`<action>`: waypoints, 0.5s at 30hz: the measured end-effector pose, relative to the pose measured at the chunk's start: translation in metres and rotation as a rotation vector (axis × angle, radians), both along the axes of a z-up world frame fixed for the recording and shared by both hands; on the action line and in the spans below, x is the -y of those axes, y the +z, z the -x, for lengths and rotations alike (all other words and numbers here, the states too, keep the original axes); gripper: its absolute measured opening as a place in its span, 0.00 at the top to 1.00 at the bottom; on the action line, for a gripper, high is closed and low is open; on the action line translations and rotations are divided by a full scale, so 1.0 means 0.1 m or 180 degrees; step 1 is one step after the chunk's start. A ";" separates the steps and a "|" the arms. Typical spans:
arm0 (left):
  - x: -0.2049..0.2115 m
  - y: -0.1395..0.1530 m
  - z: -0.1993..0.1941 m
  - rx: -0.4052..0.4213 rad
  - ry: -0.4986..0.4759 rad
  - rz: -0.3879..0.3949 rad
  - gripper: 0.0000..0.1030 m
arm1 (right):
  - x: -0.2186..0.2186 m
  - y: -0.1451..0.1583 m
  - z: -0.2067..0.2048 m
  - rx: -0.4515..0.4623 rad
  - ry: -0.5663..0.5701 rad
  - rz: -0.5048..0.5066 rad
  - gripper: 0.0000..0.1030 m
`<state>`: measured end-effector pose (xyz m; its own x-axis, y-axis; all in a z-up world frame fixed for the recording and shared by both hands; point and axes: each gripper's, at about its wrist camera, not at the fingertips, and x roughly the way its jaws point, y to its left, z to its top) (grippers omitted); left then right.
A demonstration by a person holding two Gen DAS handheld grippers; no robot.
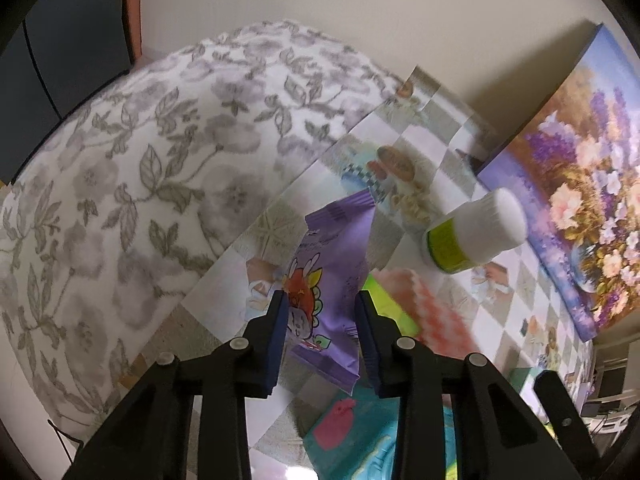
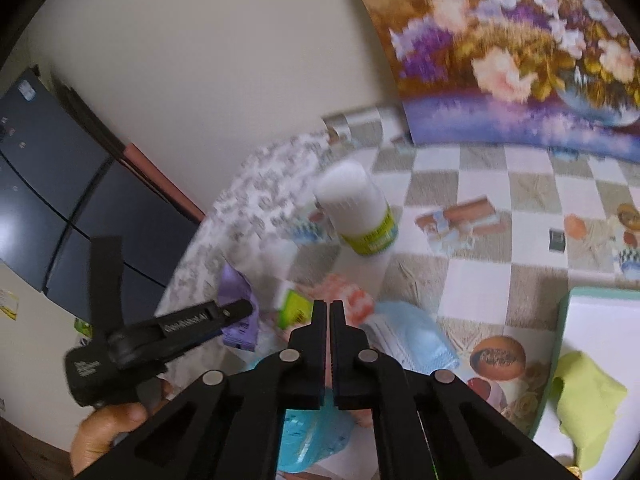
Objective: Organize soft objects
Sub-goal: 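Grasp the pink striped cloth with the right gripper while the left gripper holds the purple pouch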
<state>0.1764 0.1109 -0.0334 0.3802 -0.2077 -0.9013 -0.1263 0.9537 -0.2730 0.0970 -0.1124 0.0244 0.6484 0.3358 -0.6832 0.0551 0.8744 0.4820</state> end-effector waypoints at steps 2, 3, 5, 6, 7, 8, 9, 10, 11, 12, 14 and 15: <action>0.00 0.10 0.01 0.0086 -0.0005 -0.0001 0.66 | 0.01 0.10 0.03 0.0074 -0.0006 0.0025 0.98; 0.00 0.15 0.02 0.0127 -0.0008 -0.0009 0.66 | 0.02 0.13 0.04 0.0090 0.0006 0.0044 0.98; 0.01 0.24 0.05 0.0192 -0.0011 -0.0017 0.66 | 0.02 0.10 0.03 0.0063 0.0012 0.0054 0.98; 0.01 0.27 0.06 0.0205 -0.0012 -0.0019 0.66 | 0.03 0.06 0.02 0.0010 0.0022 0.0053 0.98; 0.02 0.29 0.06 0.0219 -0.0013 -0.0027 0.66 | 0.03 0.02 0.00 -0.0038 0.0030 0.0055 0.97; 0.02 0.30 0.07 0.0226 -0.0016 -0.0039 0.66 | 0.03 -0.03 -0.02 -0.0092 0.0013 0.0075 0.94; 0.02 0.32 0.08 0.0226 -0.0018 -0.0055 0.66 | 0.02 -0.07 -0.02 -0.0136 0.0013 0.0094 0.94; 0.02 0.31 0.08 0.0216 -0.0020 -0.0063 0.66 | 0.01 -0.10 -0.03 -0.0154 0.0023 0.0105 0.94; 0.03 0.30 0.08 0.0198 -0.0020 -0.0063 0.66 | 0.01 -0.12 -0.04 -0.0163 0.0031 0.0115 0.94; 0.03 0.29 0.08 0.0176 -0.0018 -0.0059 0.66 | 0.00 -0.14 -0.05 -0.0181 0.0045 0.0127 0.94; 0.03 0.26 0.08 0.0139 -0.0017 -0.0056 0.66 | -0.02 -0.19 -0.07 -0.0228 0.0079 0.0169 0.93; 0.03 0.25 0.08 0.0127 -0.0018 -0.0053 0.66 | -0.03 -0.22 -0.07 -0.0252 0.0071 0.0203 0.88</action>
<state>0.1687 0.1078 -0.0084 0.4148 -0.1951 -0.8888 -0.1101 0.9588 -0.2618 0.1042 -0.1097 0.0022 0.5843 0.3037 -0.7526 0.0711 0.9046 0.4202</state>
